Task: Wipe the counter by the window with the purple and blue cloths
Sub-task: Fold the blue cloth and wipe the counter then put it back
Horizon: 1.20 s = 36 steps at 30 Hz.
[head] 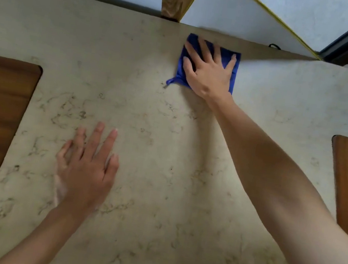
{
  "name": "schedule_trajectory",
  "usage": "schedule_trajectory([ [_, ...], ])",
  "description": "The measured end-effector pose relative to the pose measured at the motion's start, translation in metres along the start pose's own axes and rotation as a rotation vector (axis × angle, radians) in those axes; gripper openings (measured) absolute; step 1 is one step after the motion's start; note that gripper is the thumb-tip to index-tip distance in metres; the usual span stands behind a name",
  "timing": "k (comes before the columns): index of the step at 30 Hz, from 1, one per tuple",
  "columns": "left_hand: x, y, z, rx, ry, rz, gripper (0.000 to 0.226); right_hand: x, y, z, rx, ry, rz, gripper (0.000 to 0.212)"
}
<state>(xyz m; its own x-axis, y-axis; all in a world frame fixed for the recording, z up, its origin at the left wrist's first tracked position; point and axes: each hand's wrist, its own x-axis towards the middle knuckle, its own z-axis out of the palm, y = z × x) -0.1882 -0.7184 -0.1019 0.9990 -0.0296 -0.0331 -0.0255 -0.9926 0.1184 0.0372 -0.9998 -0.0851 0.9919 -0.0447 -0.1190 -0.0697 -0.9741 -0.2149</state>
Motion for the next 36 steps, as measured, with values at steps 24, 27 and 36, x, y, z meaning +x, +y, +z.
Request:
schedule_trajectory([
  [24, -0.012, 0.035, -0.034, -0.384, -0.091, -0.069, 0.066, -0.351, 0.013, 0.015, 0.599, 0.247, 0.011, 0.026],
  [27, -0.044, 0.072, -0.044, -0.557, -0.094, 0.097, 0.047, -0.358, 0.047, 0.010, 0.594, 0.322, 0.161, 0.013],
  [36, -0.081, 0.080, -0.018, -0.588, -0.222, 0.106, 0.053, -0.362, 0.073, 0.013, 0.437, -0.009, 0.136, 0.054],
])
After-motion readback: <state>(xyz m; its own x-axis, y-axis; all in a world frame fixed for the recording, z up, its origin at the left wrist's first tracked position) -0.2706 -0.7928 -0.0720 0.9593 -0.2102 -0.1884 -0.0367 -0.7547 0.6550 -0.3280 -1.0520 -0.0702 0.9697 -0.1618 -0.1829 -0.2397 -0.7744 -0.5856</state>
